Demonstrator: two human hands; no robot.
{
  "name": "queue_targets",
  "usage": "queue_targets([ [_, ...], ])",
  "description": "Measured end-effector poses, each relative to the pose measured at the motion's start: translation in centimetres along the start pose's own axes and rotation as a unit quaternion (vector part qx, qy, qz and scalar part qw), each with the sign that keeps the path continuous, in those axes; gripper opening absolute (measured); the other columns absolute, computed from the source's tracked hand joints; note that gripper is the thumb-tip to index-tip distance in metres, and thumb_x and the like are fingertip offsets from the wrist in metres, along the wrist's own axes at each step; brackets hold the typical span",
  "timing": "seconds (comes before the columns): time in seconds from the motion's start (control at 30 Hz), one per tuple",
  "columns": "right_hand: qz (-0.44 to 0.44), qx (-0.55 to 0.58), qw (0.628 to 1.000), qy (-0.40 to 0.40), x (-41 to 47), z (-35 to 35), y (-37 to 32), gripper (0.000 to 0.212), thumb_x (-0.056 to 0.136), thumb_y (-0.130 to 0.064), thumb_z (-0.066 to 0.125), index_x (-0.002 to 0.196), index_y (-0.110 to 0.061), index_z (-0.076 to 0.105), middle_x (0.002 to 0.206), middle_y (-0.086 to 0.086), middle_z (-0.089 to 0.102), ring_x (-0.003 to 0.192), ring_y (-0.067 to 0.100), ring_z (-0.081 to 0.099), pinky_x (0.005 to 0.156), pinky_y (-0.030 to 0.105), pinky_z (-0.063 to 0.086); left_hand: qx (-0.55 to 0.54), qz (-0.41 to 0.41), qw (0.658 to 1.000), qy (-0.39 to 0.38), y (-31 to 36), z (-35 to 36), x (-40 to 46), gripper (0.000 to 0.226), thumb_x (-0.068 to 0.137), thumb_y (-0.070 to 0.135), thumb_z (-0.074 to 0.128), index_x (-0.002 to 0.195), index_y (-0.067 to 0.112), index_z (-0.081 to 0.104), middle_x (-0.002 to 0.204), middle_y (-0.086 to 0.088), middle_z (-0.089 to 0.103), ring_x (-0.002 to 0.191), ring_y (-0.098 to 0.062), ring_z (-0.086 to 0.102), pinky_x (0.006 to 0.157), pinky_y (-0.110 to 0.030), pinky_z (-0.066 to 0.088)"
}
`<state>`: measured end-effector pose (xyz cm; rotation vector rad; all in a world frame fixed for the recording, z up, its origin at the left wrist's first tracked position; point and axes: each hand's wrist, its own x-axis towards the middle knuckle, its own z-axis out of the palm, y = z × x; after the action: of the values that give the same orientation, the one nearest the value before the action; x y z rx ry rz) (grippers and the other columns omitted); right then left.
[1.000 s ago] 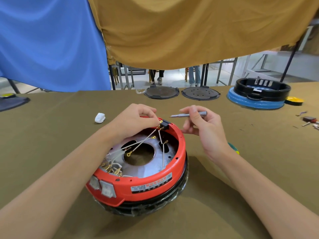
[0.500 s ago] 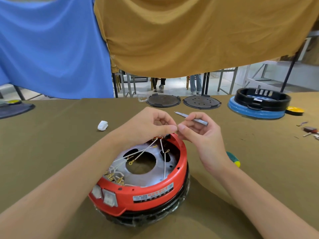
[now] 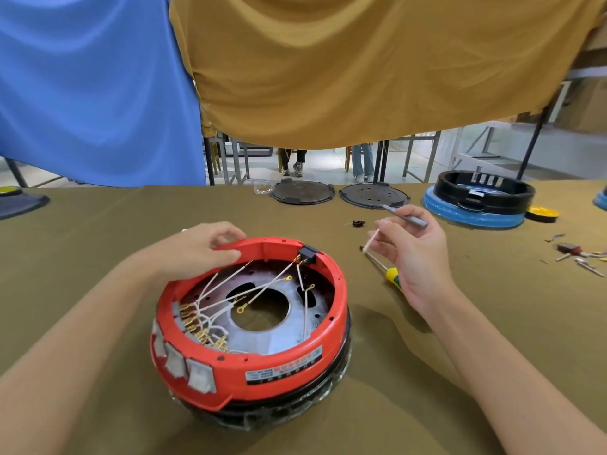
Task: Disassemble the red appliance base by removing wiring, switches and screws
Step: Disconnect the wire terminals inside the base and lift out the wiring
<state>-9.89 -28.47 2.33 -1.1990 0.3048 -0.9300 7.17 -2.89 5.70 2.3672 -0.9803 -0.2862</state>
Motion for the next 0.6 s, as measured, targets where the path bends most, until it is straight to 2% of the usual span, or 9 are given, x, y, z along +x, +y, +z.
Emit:
queue_targets([
  [0.1,-0.005,-0.128,0.991,0.037,0.8,-0.9,0.4,0.024,0.088,0.0,0.067,0.1,-0.018,0.058,0.085,0.007,0.073,0.068,0.013,0.069,0.061,0.021,0.055,-0.053,0.006,0.998,0.027,-1.1,0.4,0.0,0.029,0.1,0.02,0.052,0.105,0.046,0.065,0.102,0.014,0.07,0.096,-0.007,0.066,0.095,-0.038,0.05],
  [0.23,-0.033,-0.272,0.961,0.041,1.4,-1.9,1.0,0.021,0.088,-0.005,0.069,0.095,-0.021,0.057,0.084,0.004,0.073,0.071,0.021,0.069,0.068,0.032,0.059,-0.103,0.008,0.994,0.034,-2.0,1.0,0.4,0.035,0.1,0.021,0.052,0.102,0.053,0.067,0.098,0.018,0.07,0.093,-0.006,0.068,0.093,-0.033,0.049],
  [0.4,-0.043,-0.341,0.935,0.085,2.6,-4.0,0.8,0.02,0.087,-0.008,0.073,0.092,-0.019,0.057,0.078,0.0,0.072,0.065,0.017,0.064,0.061,0.031,0.05,-0.139,0.02,0.989,0.041,-2.7,1.4,0.8,0.038,0.1,0.021,0.053,0.101,0.055,0.068,0.101,0.018,0.069,0.093,-0.001,0.066,0.082,-0.019,0.043],
  [0.47,-0.026,-0.381,0.92,0.091,3.0,-4.7,1.1,0.02,0.087,-0.01,0.074,0.091,-0.018,0.057,0.08,0.001,0.073,0.068,0.018,0.065,0.066,0.035,0.054,-0.167,0.014,0.985,0.038,-2.8,1.4,0.8,0.041,0.099,0.016,0.051,0.102,0.052,0.07,0.109,0.017,0.068,0.101,-0.001,0.063,0.086,-0.017,0.041],
  [0.57,-0.003,-0.442,0.892,0.094,3.3,-5.1,1.5,0.013,0.092,-0.016,0.07,0.094,-0.018,0.058,0.091,0.003,0.073,0.08,0.017,0.069,0.079,0.038,0.058,-0.208,-0.007,0.977,0.04,-2.9,1.4,0.6,0.046,0.094,0.009,0.047,0.104,0.046,0.073,0.119,0.014,0.066,0.114,-0.007,0.058,0.102,-0.027,0.041],
  [0.6,-0.005,-0.443,0.891,0.098,3.3,-5.2,1.6,0.009,0.094,-0.019,0.067,0.095,-0.018,0.058,0.093,0.003,0.073,0.084,0.016,0.069,0.082,0.038,0.058,-0.223,-0.015,0.974,0.041,-2.9,1.4,0.4,0.047,0.093,0.009,0.046,0.104,0.045,0.073,0.119,0.013,0.067,0.113,-0.01,0.06,0.101,-0.029,0.042],
])
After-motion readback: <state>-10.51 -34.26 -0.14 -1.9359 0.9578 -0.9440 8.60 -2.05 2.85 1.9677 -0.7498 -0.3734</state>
